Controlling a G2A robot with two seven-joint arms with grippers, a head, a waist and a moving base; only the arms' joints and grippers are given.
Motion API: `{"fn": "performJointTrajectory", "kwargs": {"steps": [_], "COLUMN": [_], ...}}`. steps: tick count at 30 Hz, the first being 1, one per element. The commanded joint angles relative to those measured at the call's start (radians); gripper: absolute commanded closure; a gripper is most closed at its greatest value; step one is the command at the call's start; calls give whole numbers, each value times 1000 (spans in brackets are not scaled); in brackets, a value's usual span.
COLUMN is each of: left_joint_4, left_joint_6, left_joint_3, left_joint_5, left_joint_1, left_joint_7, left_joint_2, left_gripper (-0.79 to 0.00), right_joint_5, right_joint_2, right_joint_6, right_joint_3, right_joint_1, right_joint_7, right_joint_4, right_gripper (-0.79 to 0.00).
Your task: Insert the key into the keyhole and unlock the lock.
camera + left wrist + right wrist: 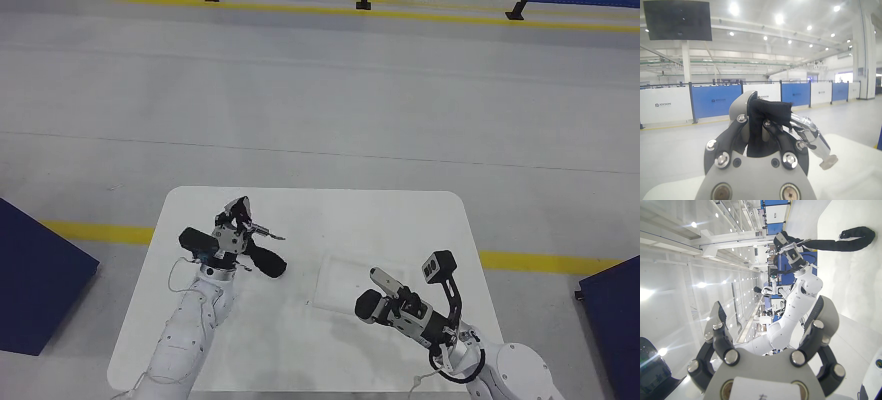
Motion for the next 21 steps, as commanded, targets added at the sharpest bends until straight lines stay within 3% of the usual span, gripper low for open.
{"fn": "performJointTrajectory", "kwargs": {"steps": [1,9,14,21], "left_joint_4": [46,160,187,196], "left_joint_6": [1,-59,-88,-100], "left_joint_3": [7,15,18,28], "left_joint_5": [64,159,186,223], "left_joint_1": [-17,-62,-71,-79], "left_joint_7": [-39,-198,-302,-367], "left_joint_2": [10,40,55,73], "left_gripper": [0,0,0,0], "right_joint_5": [0,0,0,0], "right_joint_2": [0,0,0,0], "right_joint_6": [0,0,0,0], "right_joint_3": [0,0,0,0], "right_joint_1": [0,0,0,0], "right_joint_7": [0,0,0,0], "right_joint_4": [0,0,0,0], "right_gripper": [-785,-785,-785,-785]}}
